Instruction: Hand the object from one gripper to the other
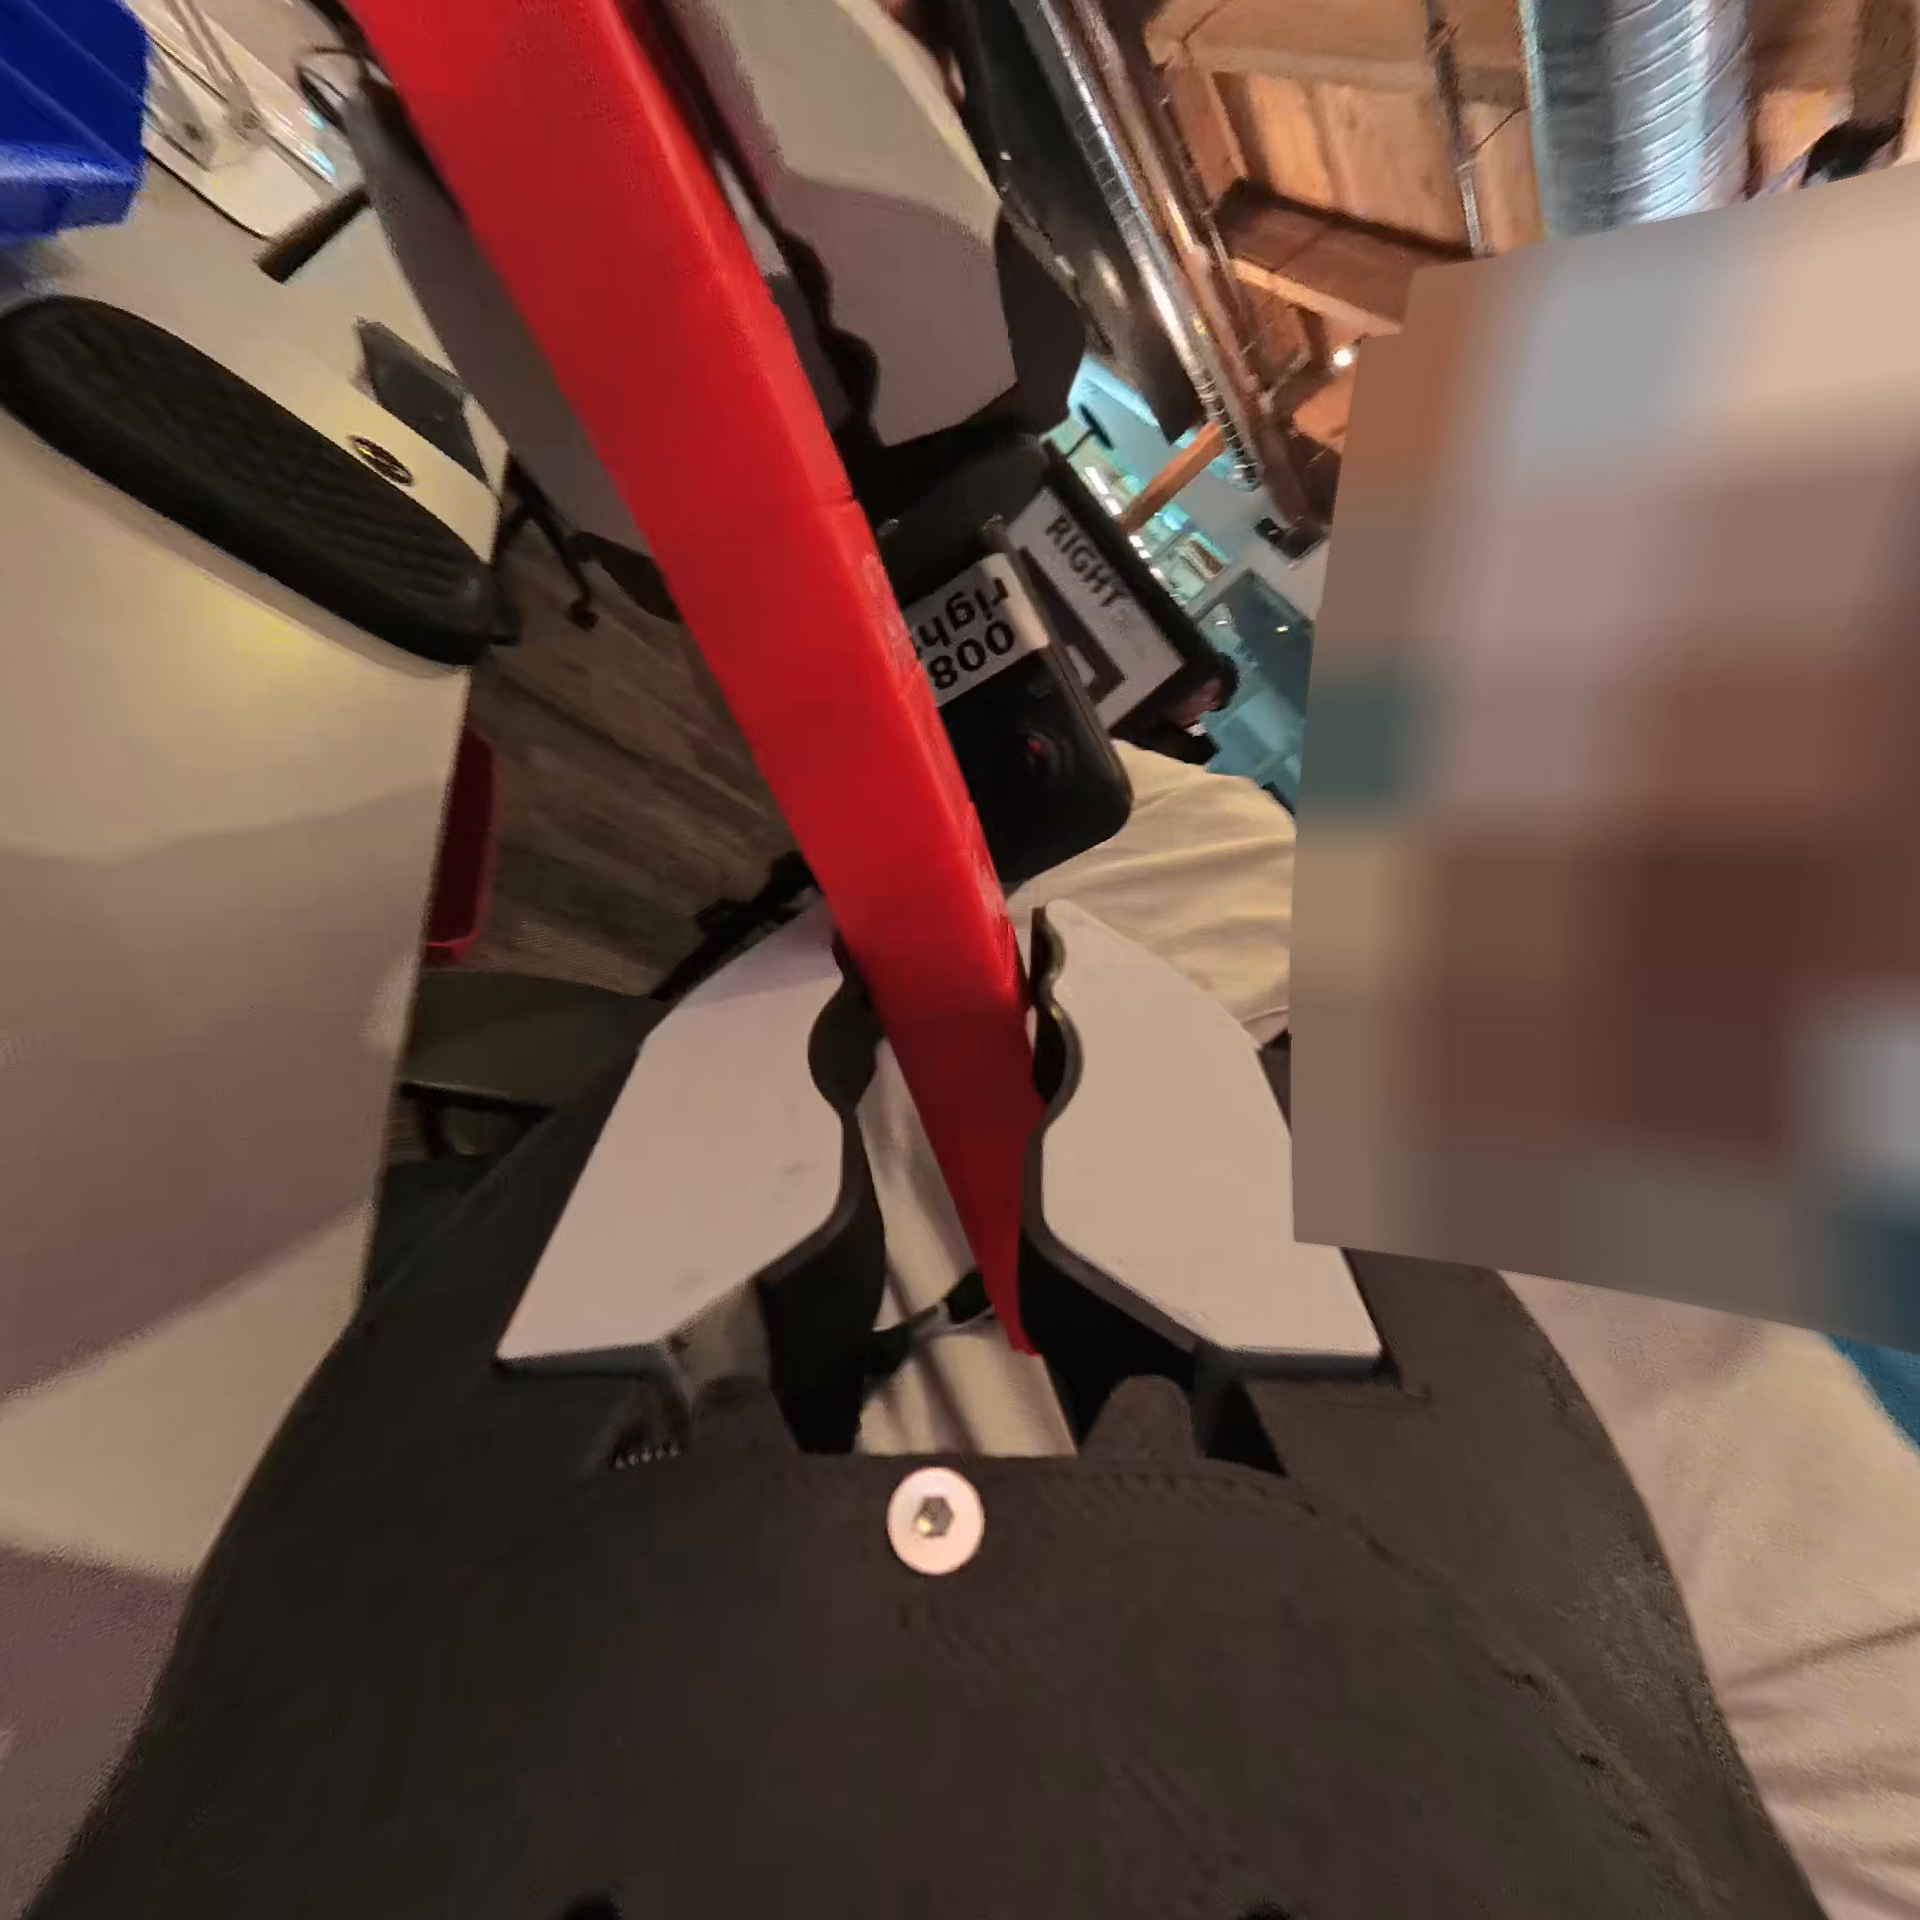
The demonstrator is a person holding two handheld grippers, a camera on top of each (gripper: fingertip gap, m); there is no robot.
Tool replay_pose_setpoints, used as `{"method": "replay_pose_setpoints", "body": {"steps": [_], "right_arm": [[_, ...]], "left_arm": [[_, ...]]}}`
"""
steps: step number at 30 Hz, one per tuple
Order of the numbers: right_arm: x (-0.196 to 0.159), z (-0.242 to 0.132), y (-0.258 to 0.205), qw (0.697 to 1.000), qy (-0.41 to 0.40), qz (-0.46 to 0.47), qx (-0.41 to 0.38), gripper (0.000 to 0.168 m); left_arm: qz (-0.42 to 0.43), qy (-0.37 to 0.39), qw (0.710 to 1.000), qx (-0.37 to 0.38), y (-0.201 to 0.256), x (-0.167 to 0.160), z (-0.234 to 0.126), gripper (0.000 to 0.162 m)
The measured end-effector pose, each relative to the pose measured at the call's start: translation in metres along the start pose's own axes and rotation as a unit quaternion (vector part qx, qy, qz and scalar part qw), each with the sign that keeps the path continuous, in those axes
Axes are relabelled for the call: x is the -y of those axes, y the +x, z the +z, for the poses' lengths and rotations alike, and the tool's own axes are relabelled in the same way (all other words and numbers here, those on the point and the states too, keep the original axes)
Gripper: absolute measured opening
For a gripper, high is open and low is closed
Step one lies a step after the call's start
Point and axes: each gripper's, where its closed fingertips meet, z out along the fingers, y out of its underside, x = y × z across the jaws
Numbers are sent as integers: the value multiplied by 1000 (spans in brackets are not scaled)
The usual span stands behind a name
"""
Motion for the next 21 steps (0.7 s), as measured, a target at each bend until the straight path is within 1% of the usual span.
{"method": "replay_pose_setpoints", "body": {"steps": [1,3,4,5,6,7,8,9,10,11,12,13,14,15,16,17,18,19,20,21], "right_arm": [[-3,1,4,1000,-3,-3,-25,26],[-16,0,13,997,-33,32,-59,47],[-23,-2,16,994,-44,71,-71,50],[-29,-4,19,987,-46,131,-80,49],[-35,-6,19,971,-43,221,-82,46],[-38,-6,14,938,-32,337,-68,41],[-33,-4,8,885,-1,464,-37,44],[-20,-2,2,810,48,585,10,47],[-5,-1,2,717,105,686,58,50],[7,0,7,623,158,760,96,52],[15,0,12,545,198,805,125,55],[20,3,13,487,217,833,148,58],[26,7,12,449,228,847,171,63],[33,11,10,425,235,852,196,65],[41,13,5,415,240,849,224,62],[49,13,0,413,246,839,255,30],[51,13,-2,404,250,837,272,22],[45,15,-5,394,238,845,271,22],[34,15,-5,392,226,852,262,22],[17,11,-2,396,219,856,250,22]], "left_arm": [[17,7,1000,19,-7,2,-1,25],[56,32,997,46,-13,12,-9,23],[79,47,994,60,-14,18,-14,22],[105,60,989,87,-17,24,-20,22],[134,69,982,113,-20,29,-26,22],[163,74,974,138,-22,33,-30,22],[190,76,964,167,-25,36,-34,22],[212,73,955,194,-28,38,-36,22],[230,71,947,215,-30,39,-37,22],[243,68,939,231,-32,40,-37,22],[251,62,935,242,-34,41,-36,22],[256,55,931,252,-36,40,-35,22],[262,51,927,262,-39,41,-33,22],[266,45,925,268,-41,40,-31,22],[268,41,924,270,-43,39,-28,22],[267,39,922,277,-46,39,-26,23],[266,37,919,289,-51,38,-27,22],[263,37,917,298,-55,38,-27,36],[256,38,916,307,-58,37,-29,61],[251,38,914,316,-60,35,-33,75]]}}
